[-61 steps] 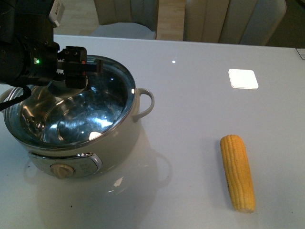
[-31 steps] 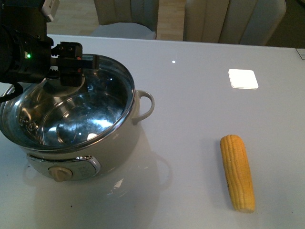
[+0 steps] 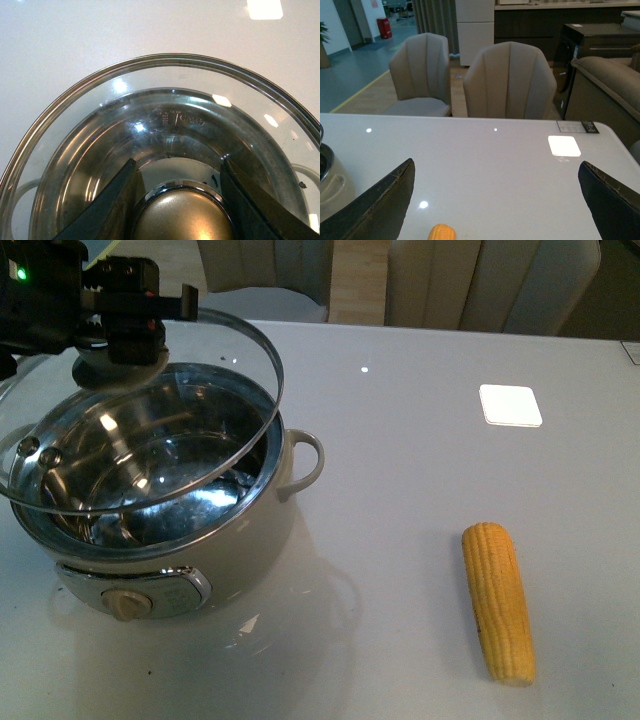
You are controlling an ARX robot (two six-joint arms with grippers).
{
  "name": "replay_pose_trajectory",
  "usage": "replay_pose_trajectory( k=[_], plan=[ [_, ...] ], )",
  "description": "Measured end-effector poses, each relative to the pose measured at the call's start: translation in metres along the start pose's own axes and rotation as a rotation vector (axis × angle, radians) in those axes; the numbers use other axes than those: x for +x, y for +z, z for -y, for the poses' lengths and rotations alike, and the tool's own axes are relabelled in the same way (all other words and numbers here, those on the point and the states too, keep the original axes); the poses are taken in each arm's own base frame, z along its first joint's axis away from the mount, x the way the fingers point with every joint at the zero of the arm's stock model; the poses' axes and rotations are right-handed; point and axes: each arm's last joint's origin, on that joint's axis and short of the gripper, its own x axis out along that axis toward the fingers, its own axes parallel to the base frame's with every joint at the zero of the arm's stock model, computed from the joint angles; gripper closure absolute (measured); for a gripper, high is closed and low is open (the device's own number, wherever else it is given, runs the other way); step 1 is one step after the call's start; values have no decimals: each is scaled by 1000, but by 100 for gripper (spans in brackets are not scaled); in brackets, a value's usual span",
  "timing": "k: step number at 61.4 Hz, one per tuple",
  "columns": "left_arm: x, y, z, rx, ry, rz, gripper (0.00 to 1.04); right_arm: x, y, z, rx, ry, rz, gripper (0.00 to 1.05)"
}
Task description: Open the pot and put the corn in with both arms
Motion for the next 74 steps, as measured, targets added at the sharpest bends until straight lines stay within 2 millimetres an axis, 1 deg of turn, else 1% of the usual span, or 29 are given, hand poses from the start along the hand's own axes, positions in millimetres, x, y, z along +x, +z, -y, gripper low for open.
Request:
replay_pose_trajectory(
  k=[4, 11, 18, 26, 33, 46, 49, 57, 66, 74],
  plan=[
    [-4, 5, -4, -3, 1, 12, 61, 0, 0, 0, 0, 0, 0, 9],
    [-9, 10, -16, -16, 15, 34, 61, 0, 0, 0, 0, 0, 0, 9],
    [-12, 13, -40, -45, 59, 46, 61, 0, 0, 0, 0, 0, 0, 9],
    [-15, 6, -66, -76, 104, 42, 61, 0, 0, 0, 0, 0, 0, 9],
    [-19, -5, -101, -125, 159, 39, 61, 0, 0, 0, 0, 0, 0, 9],
    [-29, -14, -148, -168, 265, 74, 61, 0, 0, 0, 0, 0, 0, 9],
    [-30, -17, -156, -172, 285, 79, 61, 0, 0, 0, 0, 0, 0, 9],
    [-30, -34, -178, -185, 329, 72, 61, 0, 0, 0, 0, 0, 0, 9],
    [-23, -57, -195, -209, 347, 47, 61, 0, 0, 0, 0, 0, 0, 9],
    [-18, -77, -205, -227, 372, 34, 61, 0, 0, 0, 0, 0, 0, 9]
  ],
)
